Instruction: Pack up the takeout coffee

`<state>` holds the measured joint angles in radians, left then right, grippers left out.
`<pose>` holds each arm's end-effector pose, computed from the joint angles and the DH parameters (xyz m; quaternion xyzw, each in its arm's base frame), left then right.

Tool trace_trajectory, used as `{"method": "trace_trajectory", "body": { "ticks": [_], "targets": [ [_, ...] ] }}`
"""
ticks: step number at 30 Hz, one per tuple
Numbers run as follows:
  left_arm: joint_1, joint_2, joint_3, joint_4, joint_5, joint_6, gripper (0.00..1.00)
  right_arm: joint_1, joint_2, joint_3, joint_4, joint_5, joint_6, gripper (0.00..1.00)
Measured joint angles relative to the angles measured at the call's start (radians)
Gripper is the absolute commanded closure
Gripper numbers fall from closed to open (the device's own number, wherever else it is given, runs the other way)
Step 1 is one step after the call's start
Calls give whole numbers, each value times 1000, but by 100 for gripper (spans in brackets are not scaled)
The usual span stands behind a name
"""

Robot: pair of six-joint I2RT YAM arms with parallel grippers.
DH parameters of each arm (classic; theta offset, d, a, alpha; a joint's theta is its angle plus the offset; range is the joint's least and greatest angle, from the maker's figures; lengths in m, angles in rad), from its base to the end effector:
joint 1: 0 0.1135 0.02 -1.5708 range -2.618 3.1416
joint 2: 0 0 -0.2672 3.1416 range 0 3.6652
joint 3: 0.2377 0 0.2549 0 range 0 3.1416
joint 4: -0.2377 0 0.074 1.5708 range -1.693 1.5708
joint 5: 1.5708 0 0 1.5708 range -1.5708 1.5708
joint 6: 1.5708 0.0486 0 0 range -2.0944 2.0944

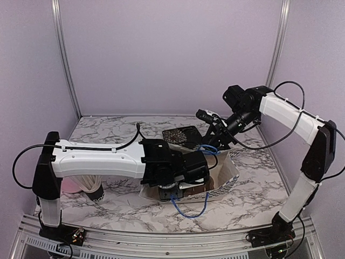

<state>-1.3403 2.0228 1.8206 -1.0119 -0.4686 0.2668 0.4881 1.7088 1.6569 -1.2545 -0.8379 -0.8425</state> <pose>0.1202 -0.4160 0.2529 0.6605 0.6941 0.1081 0.2651 0.2790 0.1890 0.3224 -0.6012 0.6793 0.3757 0.1896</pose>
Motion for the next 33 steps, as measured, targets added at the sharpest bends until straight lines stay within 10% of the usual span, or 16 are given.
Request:
{"method": "trace_trajectory", "body": {
  "ticks": [15,33],
  "targets": [
    [7,-157,-111,-101,349,-174,44,-5,-21,-32,-1,14,0,41],
    [96,-112,35,-115,173,-207,1,-32,-10,14,-1,12,4,40]
  ]
}}
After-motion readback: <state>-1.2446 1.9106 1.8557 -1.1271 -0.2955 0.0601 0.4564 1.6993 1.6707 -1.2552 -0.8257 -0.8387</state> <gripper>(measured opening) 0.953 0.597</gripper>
